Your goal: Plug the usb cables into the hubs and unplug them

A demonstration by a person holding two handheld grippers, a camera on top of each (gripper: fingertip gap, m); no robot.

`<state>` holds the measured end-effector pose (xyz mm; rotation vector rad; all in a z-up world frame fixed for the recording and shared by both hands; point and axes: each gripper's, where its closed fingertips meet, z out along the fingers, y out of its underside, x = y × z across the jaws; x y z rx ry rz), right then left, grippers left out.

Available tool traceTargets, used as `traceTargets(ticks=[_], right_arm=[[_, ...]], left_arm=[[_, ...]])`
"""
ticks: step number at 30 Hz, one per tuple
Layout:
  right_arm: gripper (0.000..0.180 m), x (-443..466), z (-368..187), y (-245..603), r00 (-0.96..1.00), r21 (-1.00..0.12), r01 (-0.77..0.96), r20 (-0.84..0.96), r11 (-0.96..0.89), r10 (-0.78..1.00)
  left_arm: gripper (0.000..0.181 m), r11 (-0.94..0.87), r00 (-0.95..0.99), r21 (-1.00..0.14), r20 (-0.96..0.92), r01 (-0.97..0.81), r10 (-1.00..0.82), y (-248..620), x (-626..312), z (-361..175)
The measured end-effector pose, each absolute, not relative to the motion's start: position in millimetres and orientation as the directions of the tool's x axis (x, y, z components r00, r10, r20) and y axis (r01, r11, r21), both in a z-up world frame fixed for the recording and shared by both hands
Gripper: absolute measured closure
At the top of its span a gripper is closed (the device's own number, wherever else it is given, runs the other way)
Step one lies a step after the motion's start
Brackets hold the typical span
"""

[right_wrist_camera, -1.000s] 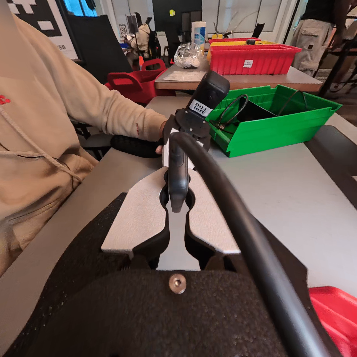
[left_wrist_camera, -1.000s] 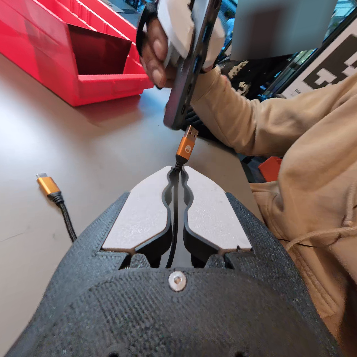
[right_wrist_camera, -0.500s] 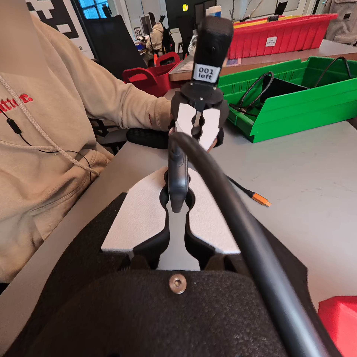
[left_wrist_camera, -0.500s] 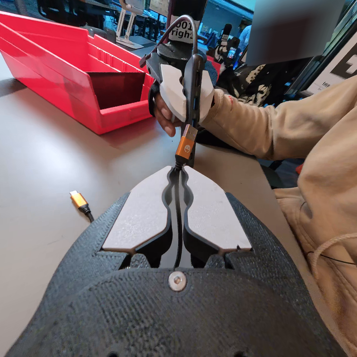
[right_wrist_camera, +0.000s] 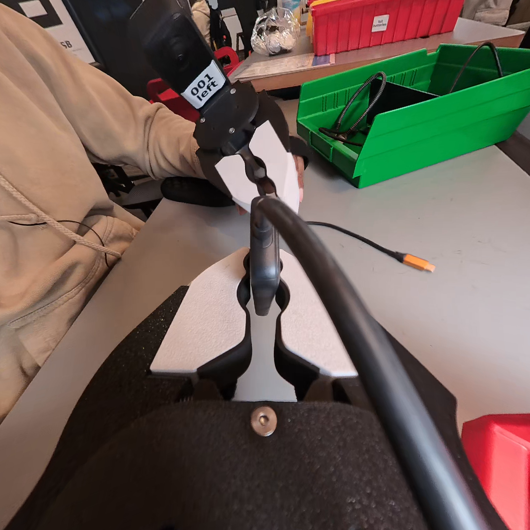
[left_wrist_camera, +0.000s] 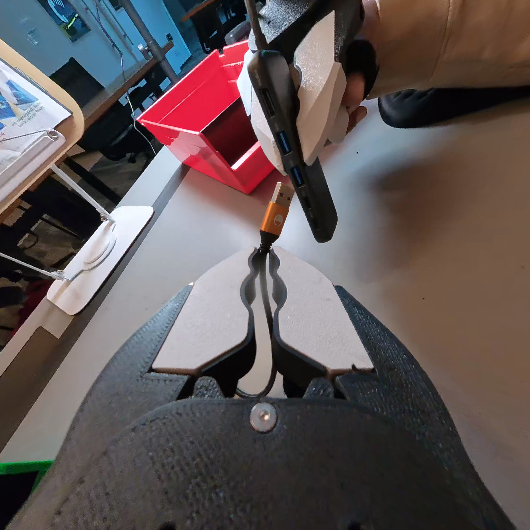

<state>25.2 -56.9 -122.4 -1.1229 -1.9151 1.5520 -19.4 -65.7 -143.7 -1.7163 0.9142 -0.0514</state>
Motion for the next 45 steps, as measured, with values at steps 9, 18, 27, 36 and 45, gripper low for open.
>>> traceTargets(ticks=[9,18,27,36,45], right_arm=[[0.167,30,-121,-47,-0.557,-0.940,0.337,-0.161,0.044,0.815],[0.167,35,-118,-31,-0.513,-0.946,0.323,-0.162,0.015,0.843],[0.167,34,-118,-27,-0.504,-0.948,0.319,-0.168,0.002,0.847],[0.167,33,-118,-29,-0.505,-0.948,0.318,-0.165,0.005,0.847],[0.166,33,-117,-29,-0.498,-0.950,0.313,-0.152,0.013,0.854]], left_arm=[[0.172,-0.538,0.603,-0.779,0.269,-0.322,-0.751,-88,-1,-177],[0.148,-0.384,0.594,-0.753,-0.011,-0.535,-0.805,-96,-14,-190],[0.146,-0.319,0.485,-0.486,-0.266,-0.814,-0.833,-127,-81,-212],[0.166,-0.271,0.357,-0.321,-0.249,-0.907,-0.900,-127,-85,-223],[0.177,-0.352,0.376,-0.332,-0.008,-0.875,-0.927,-139,-68,-224]])
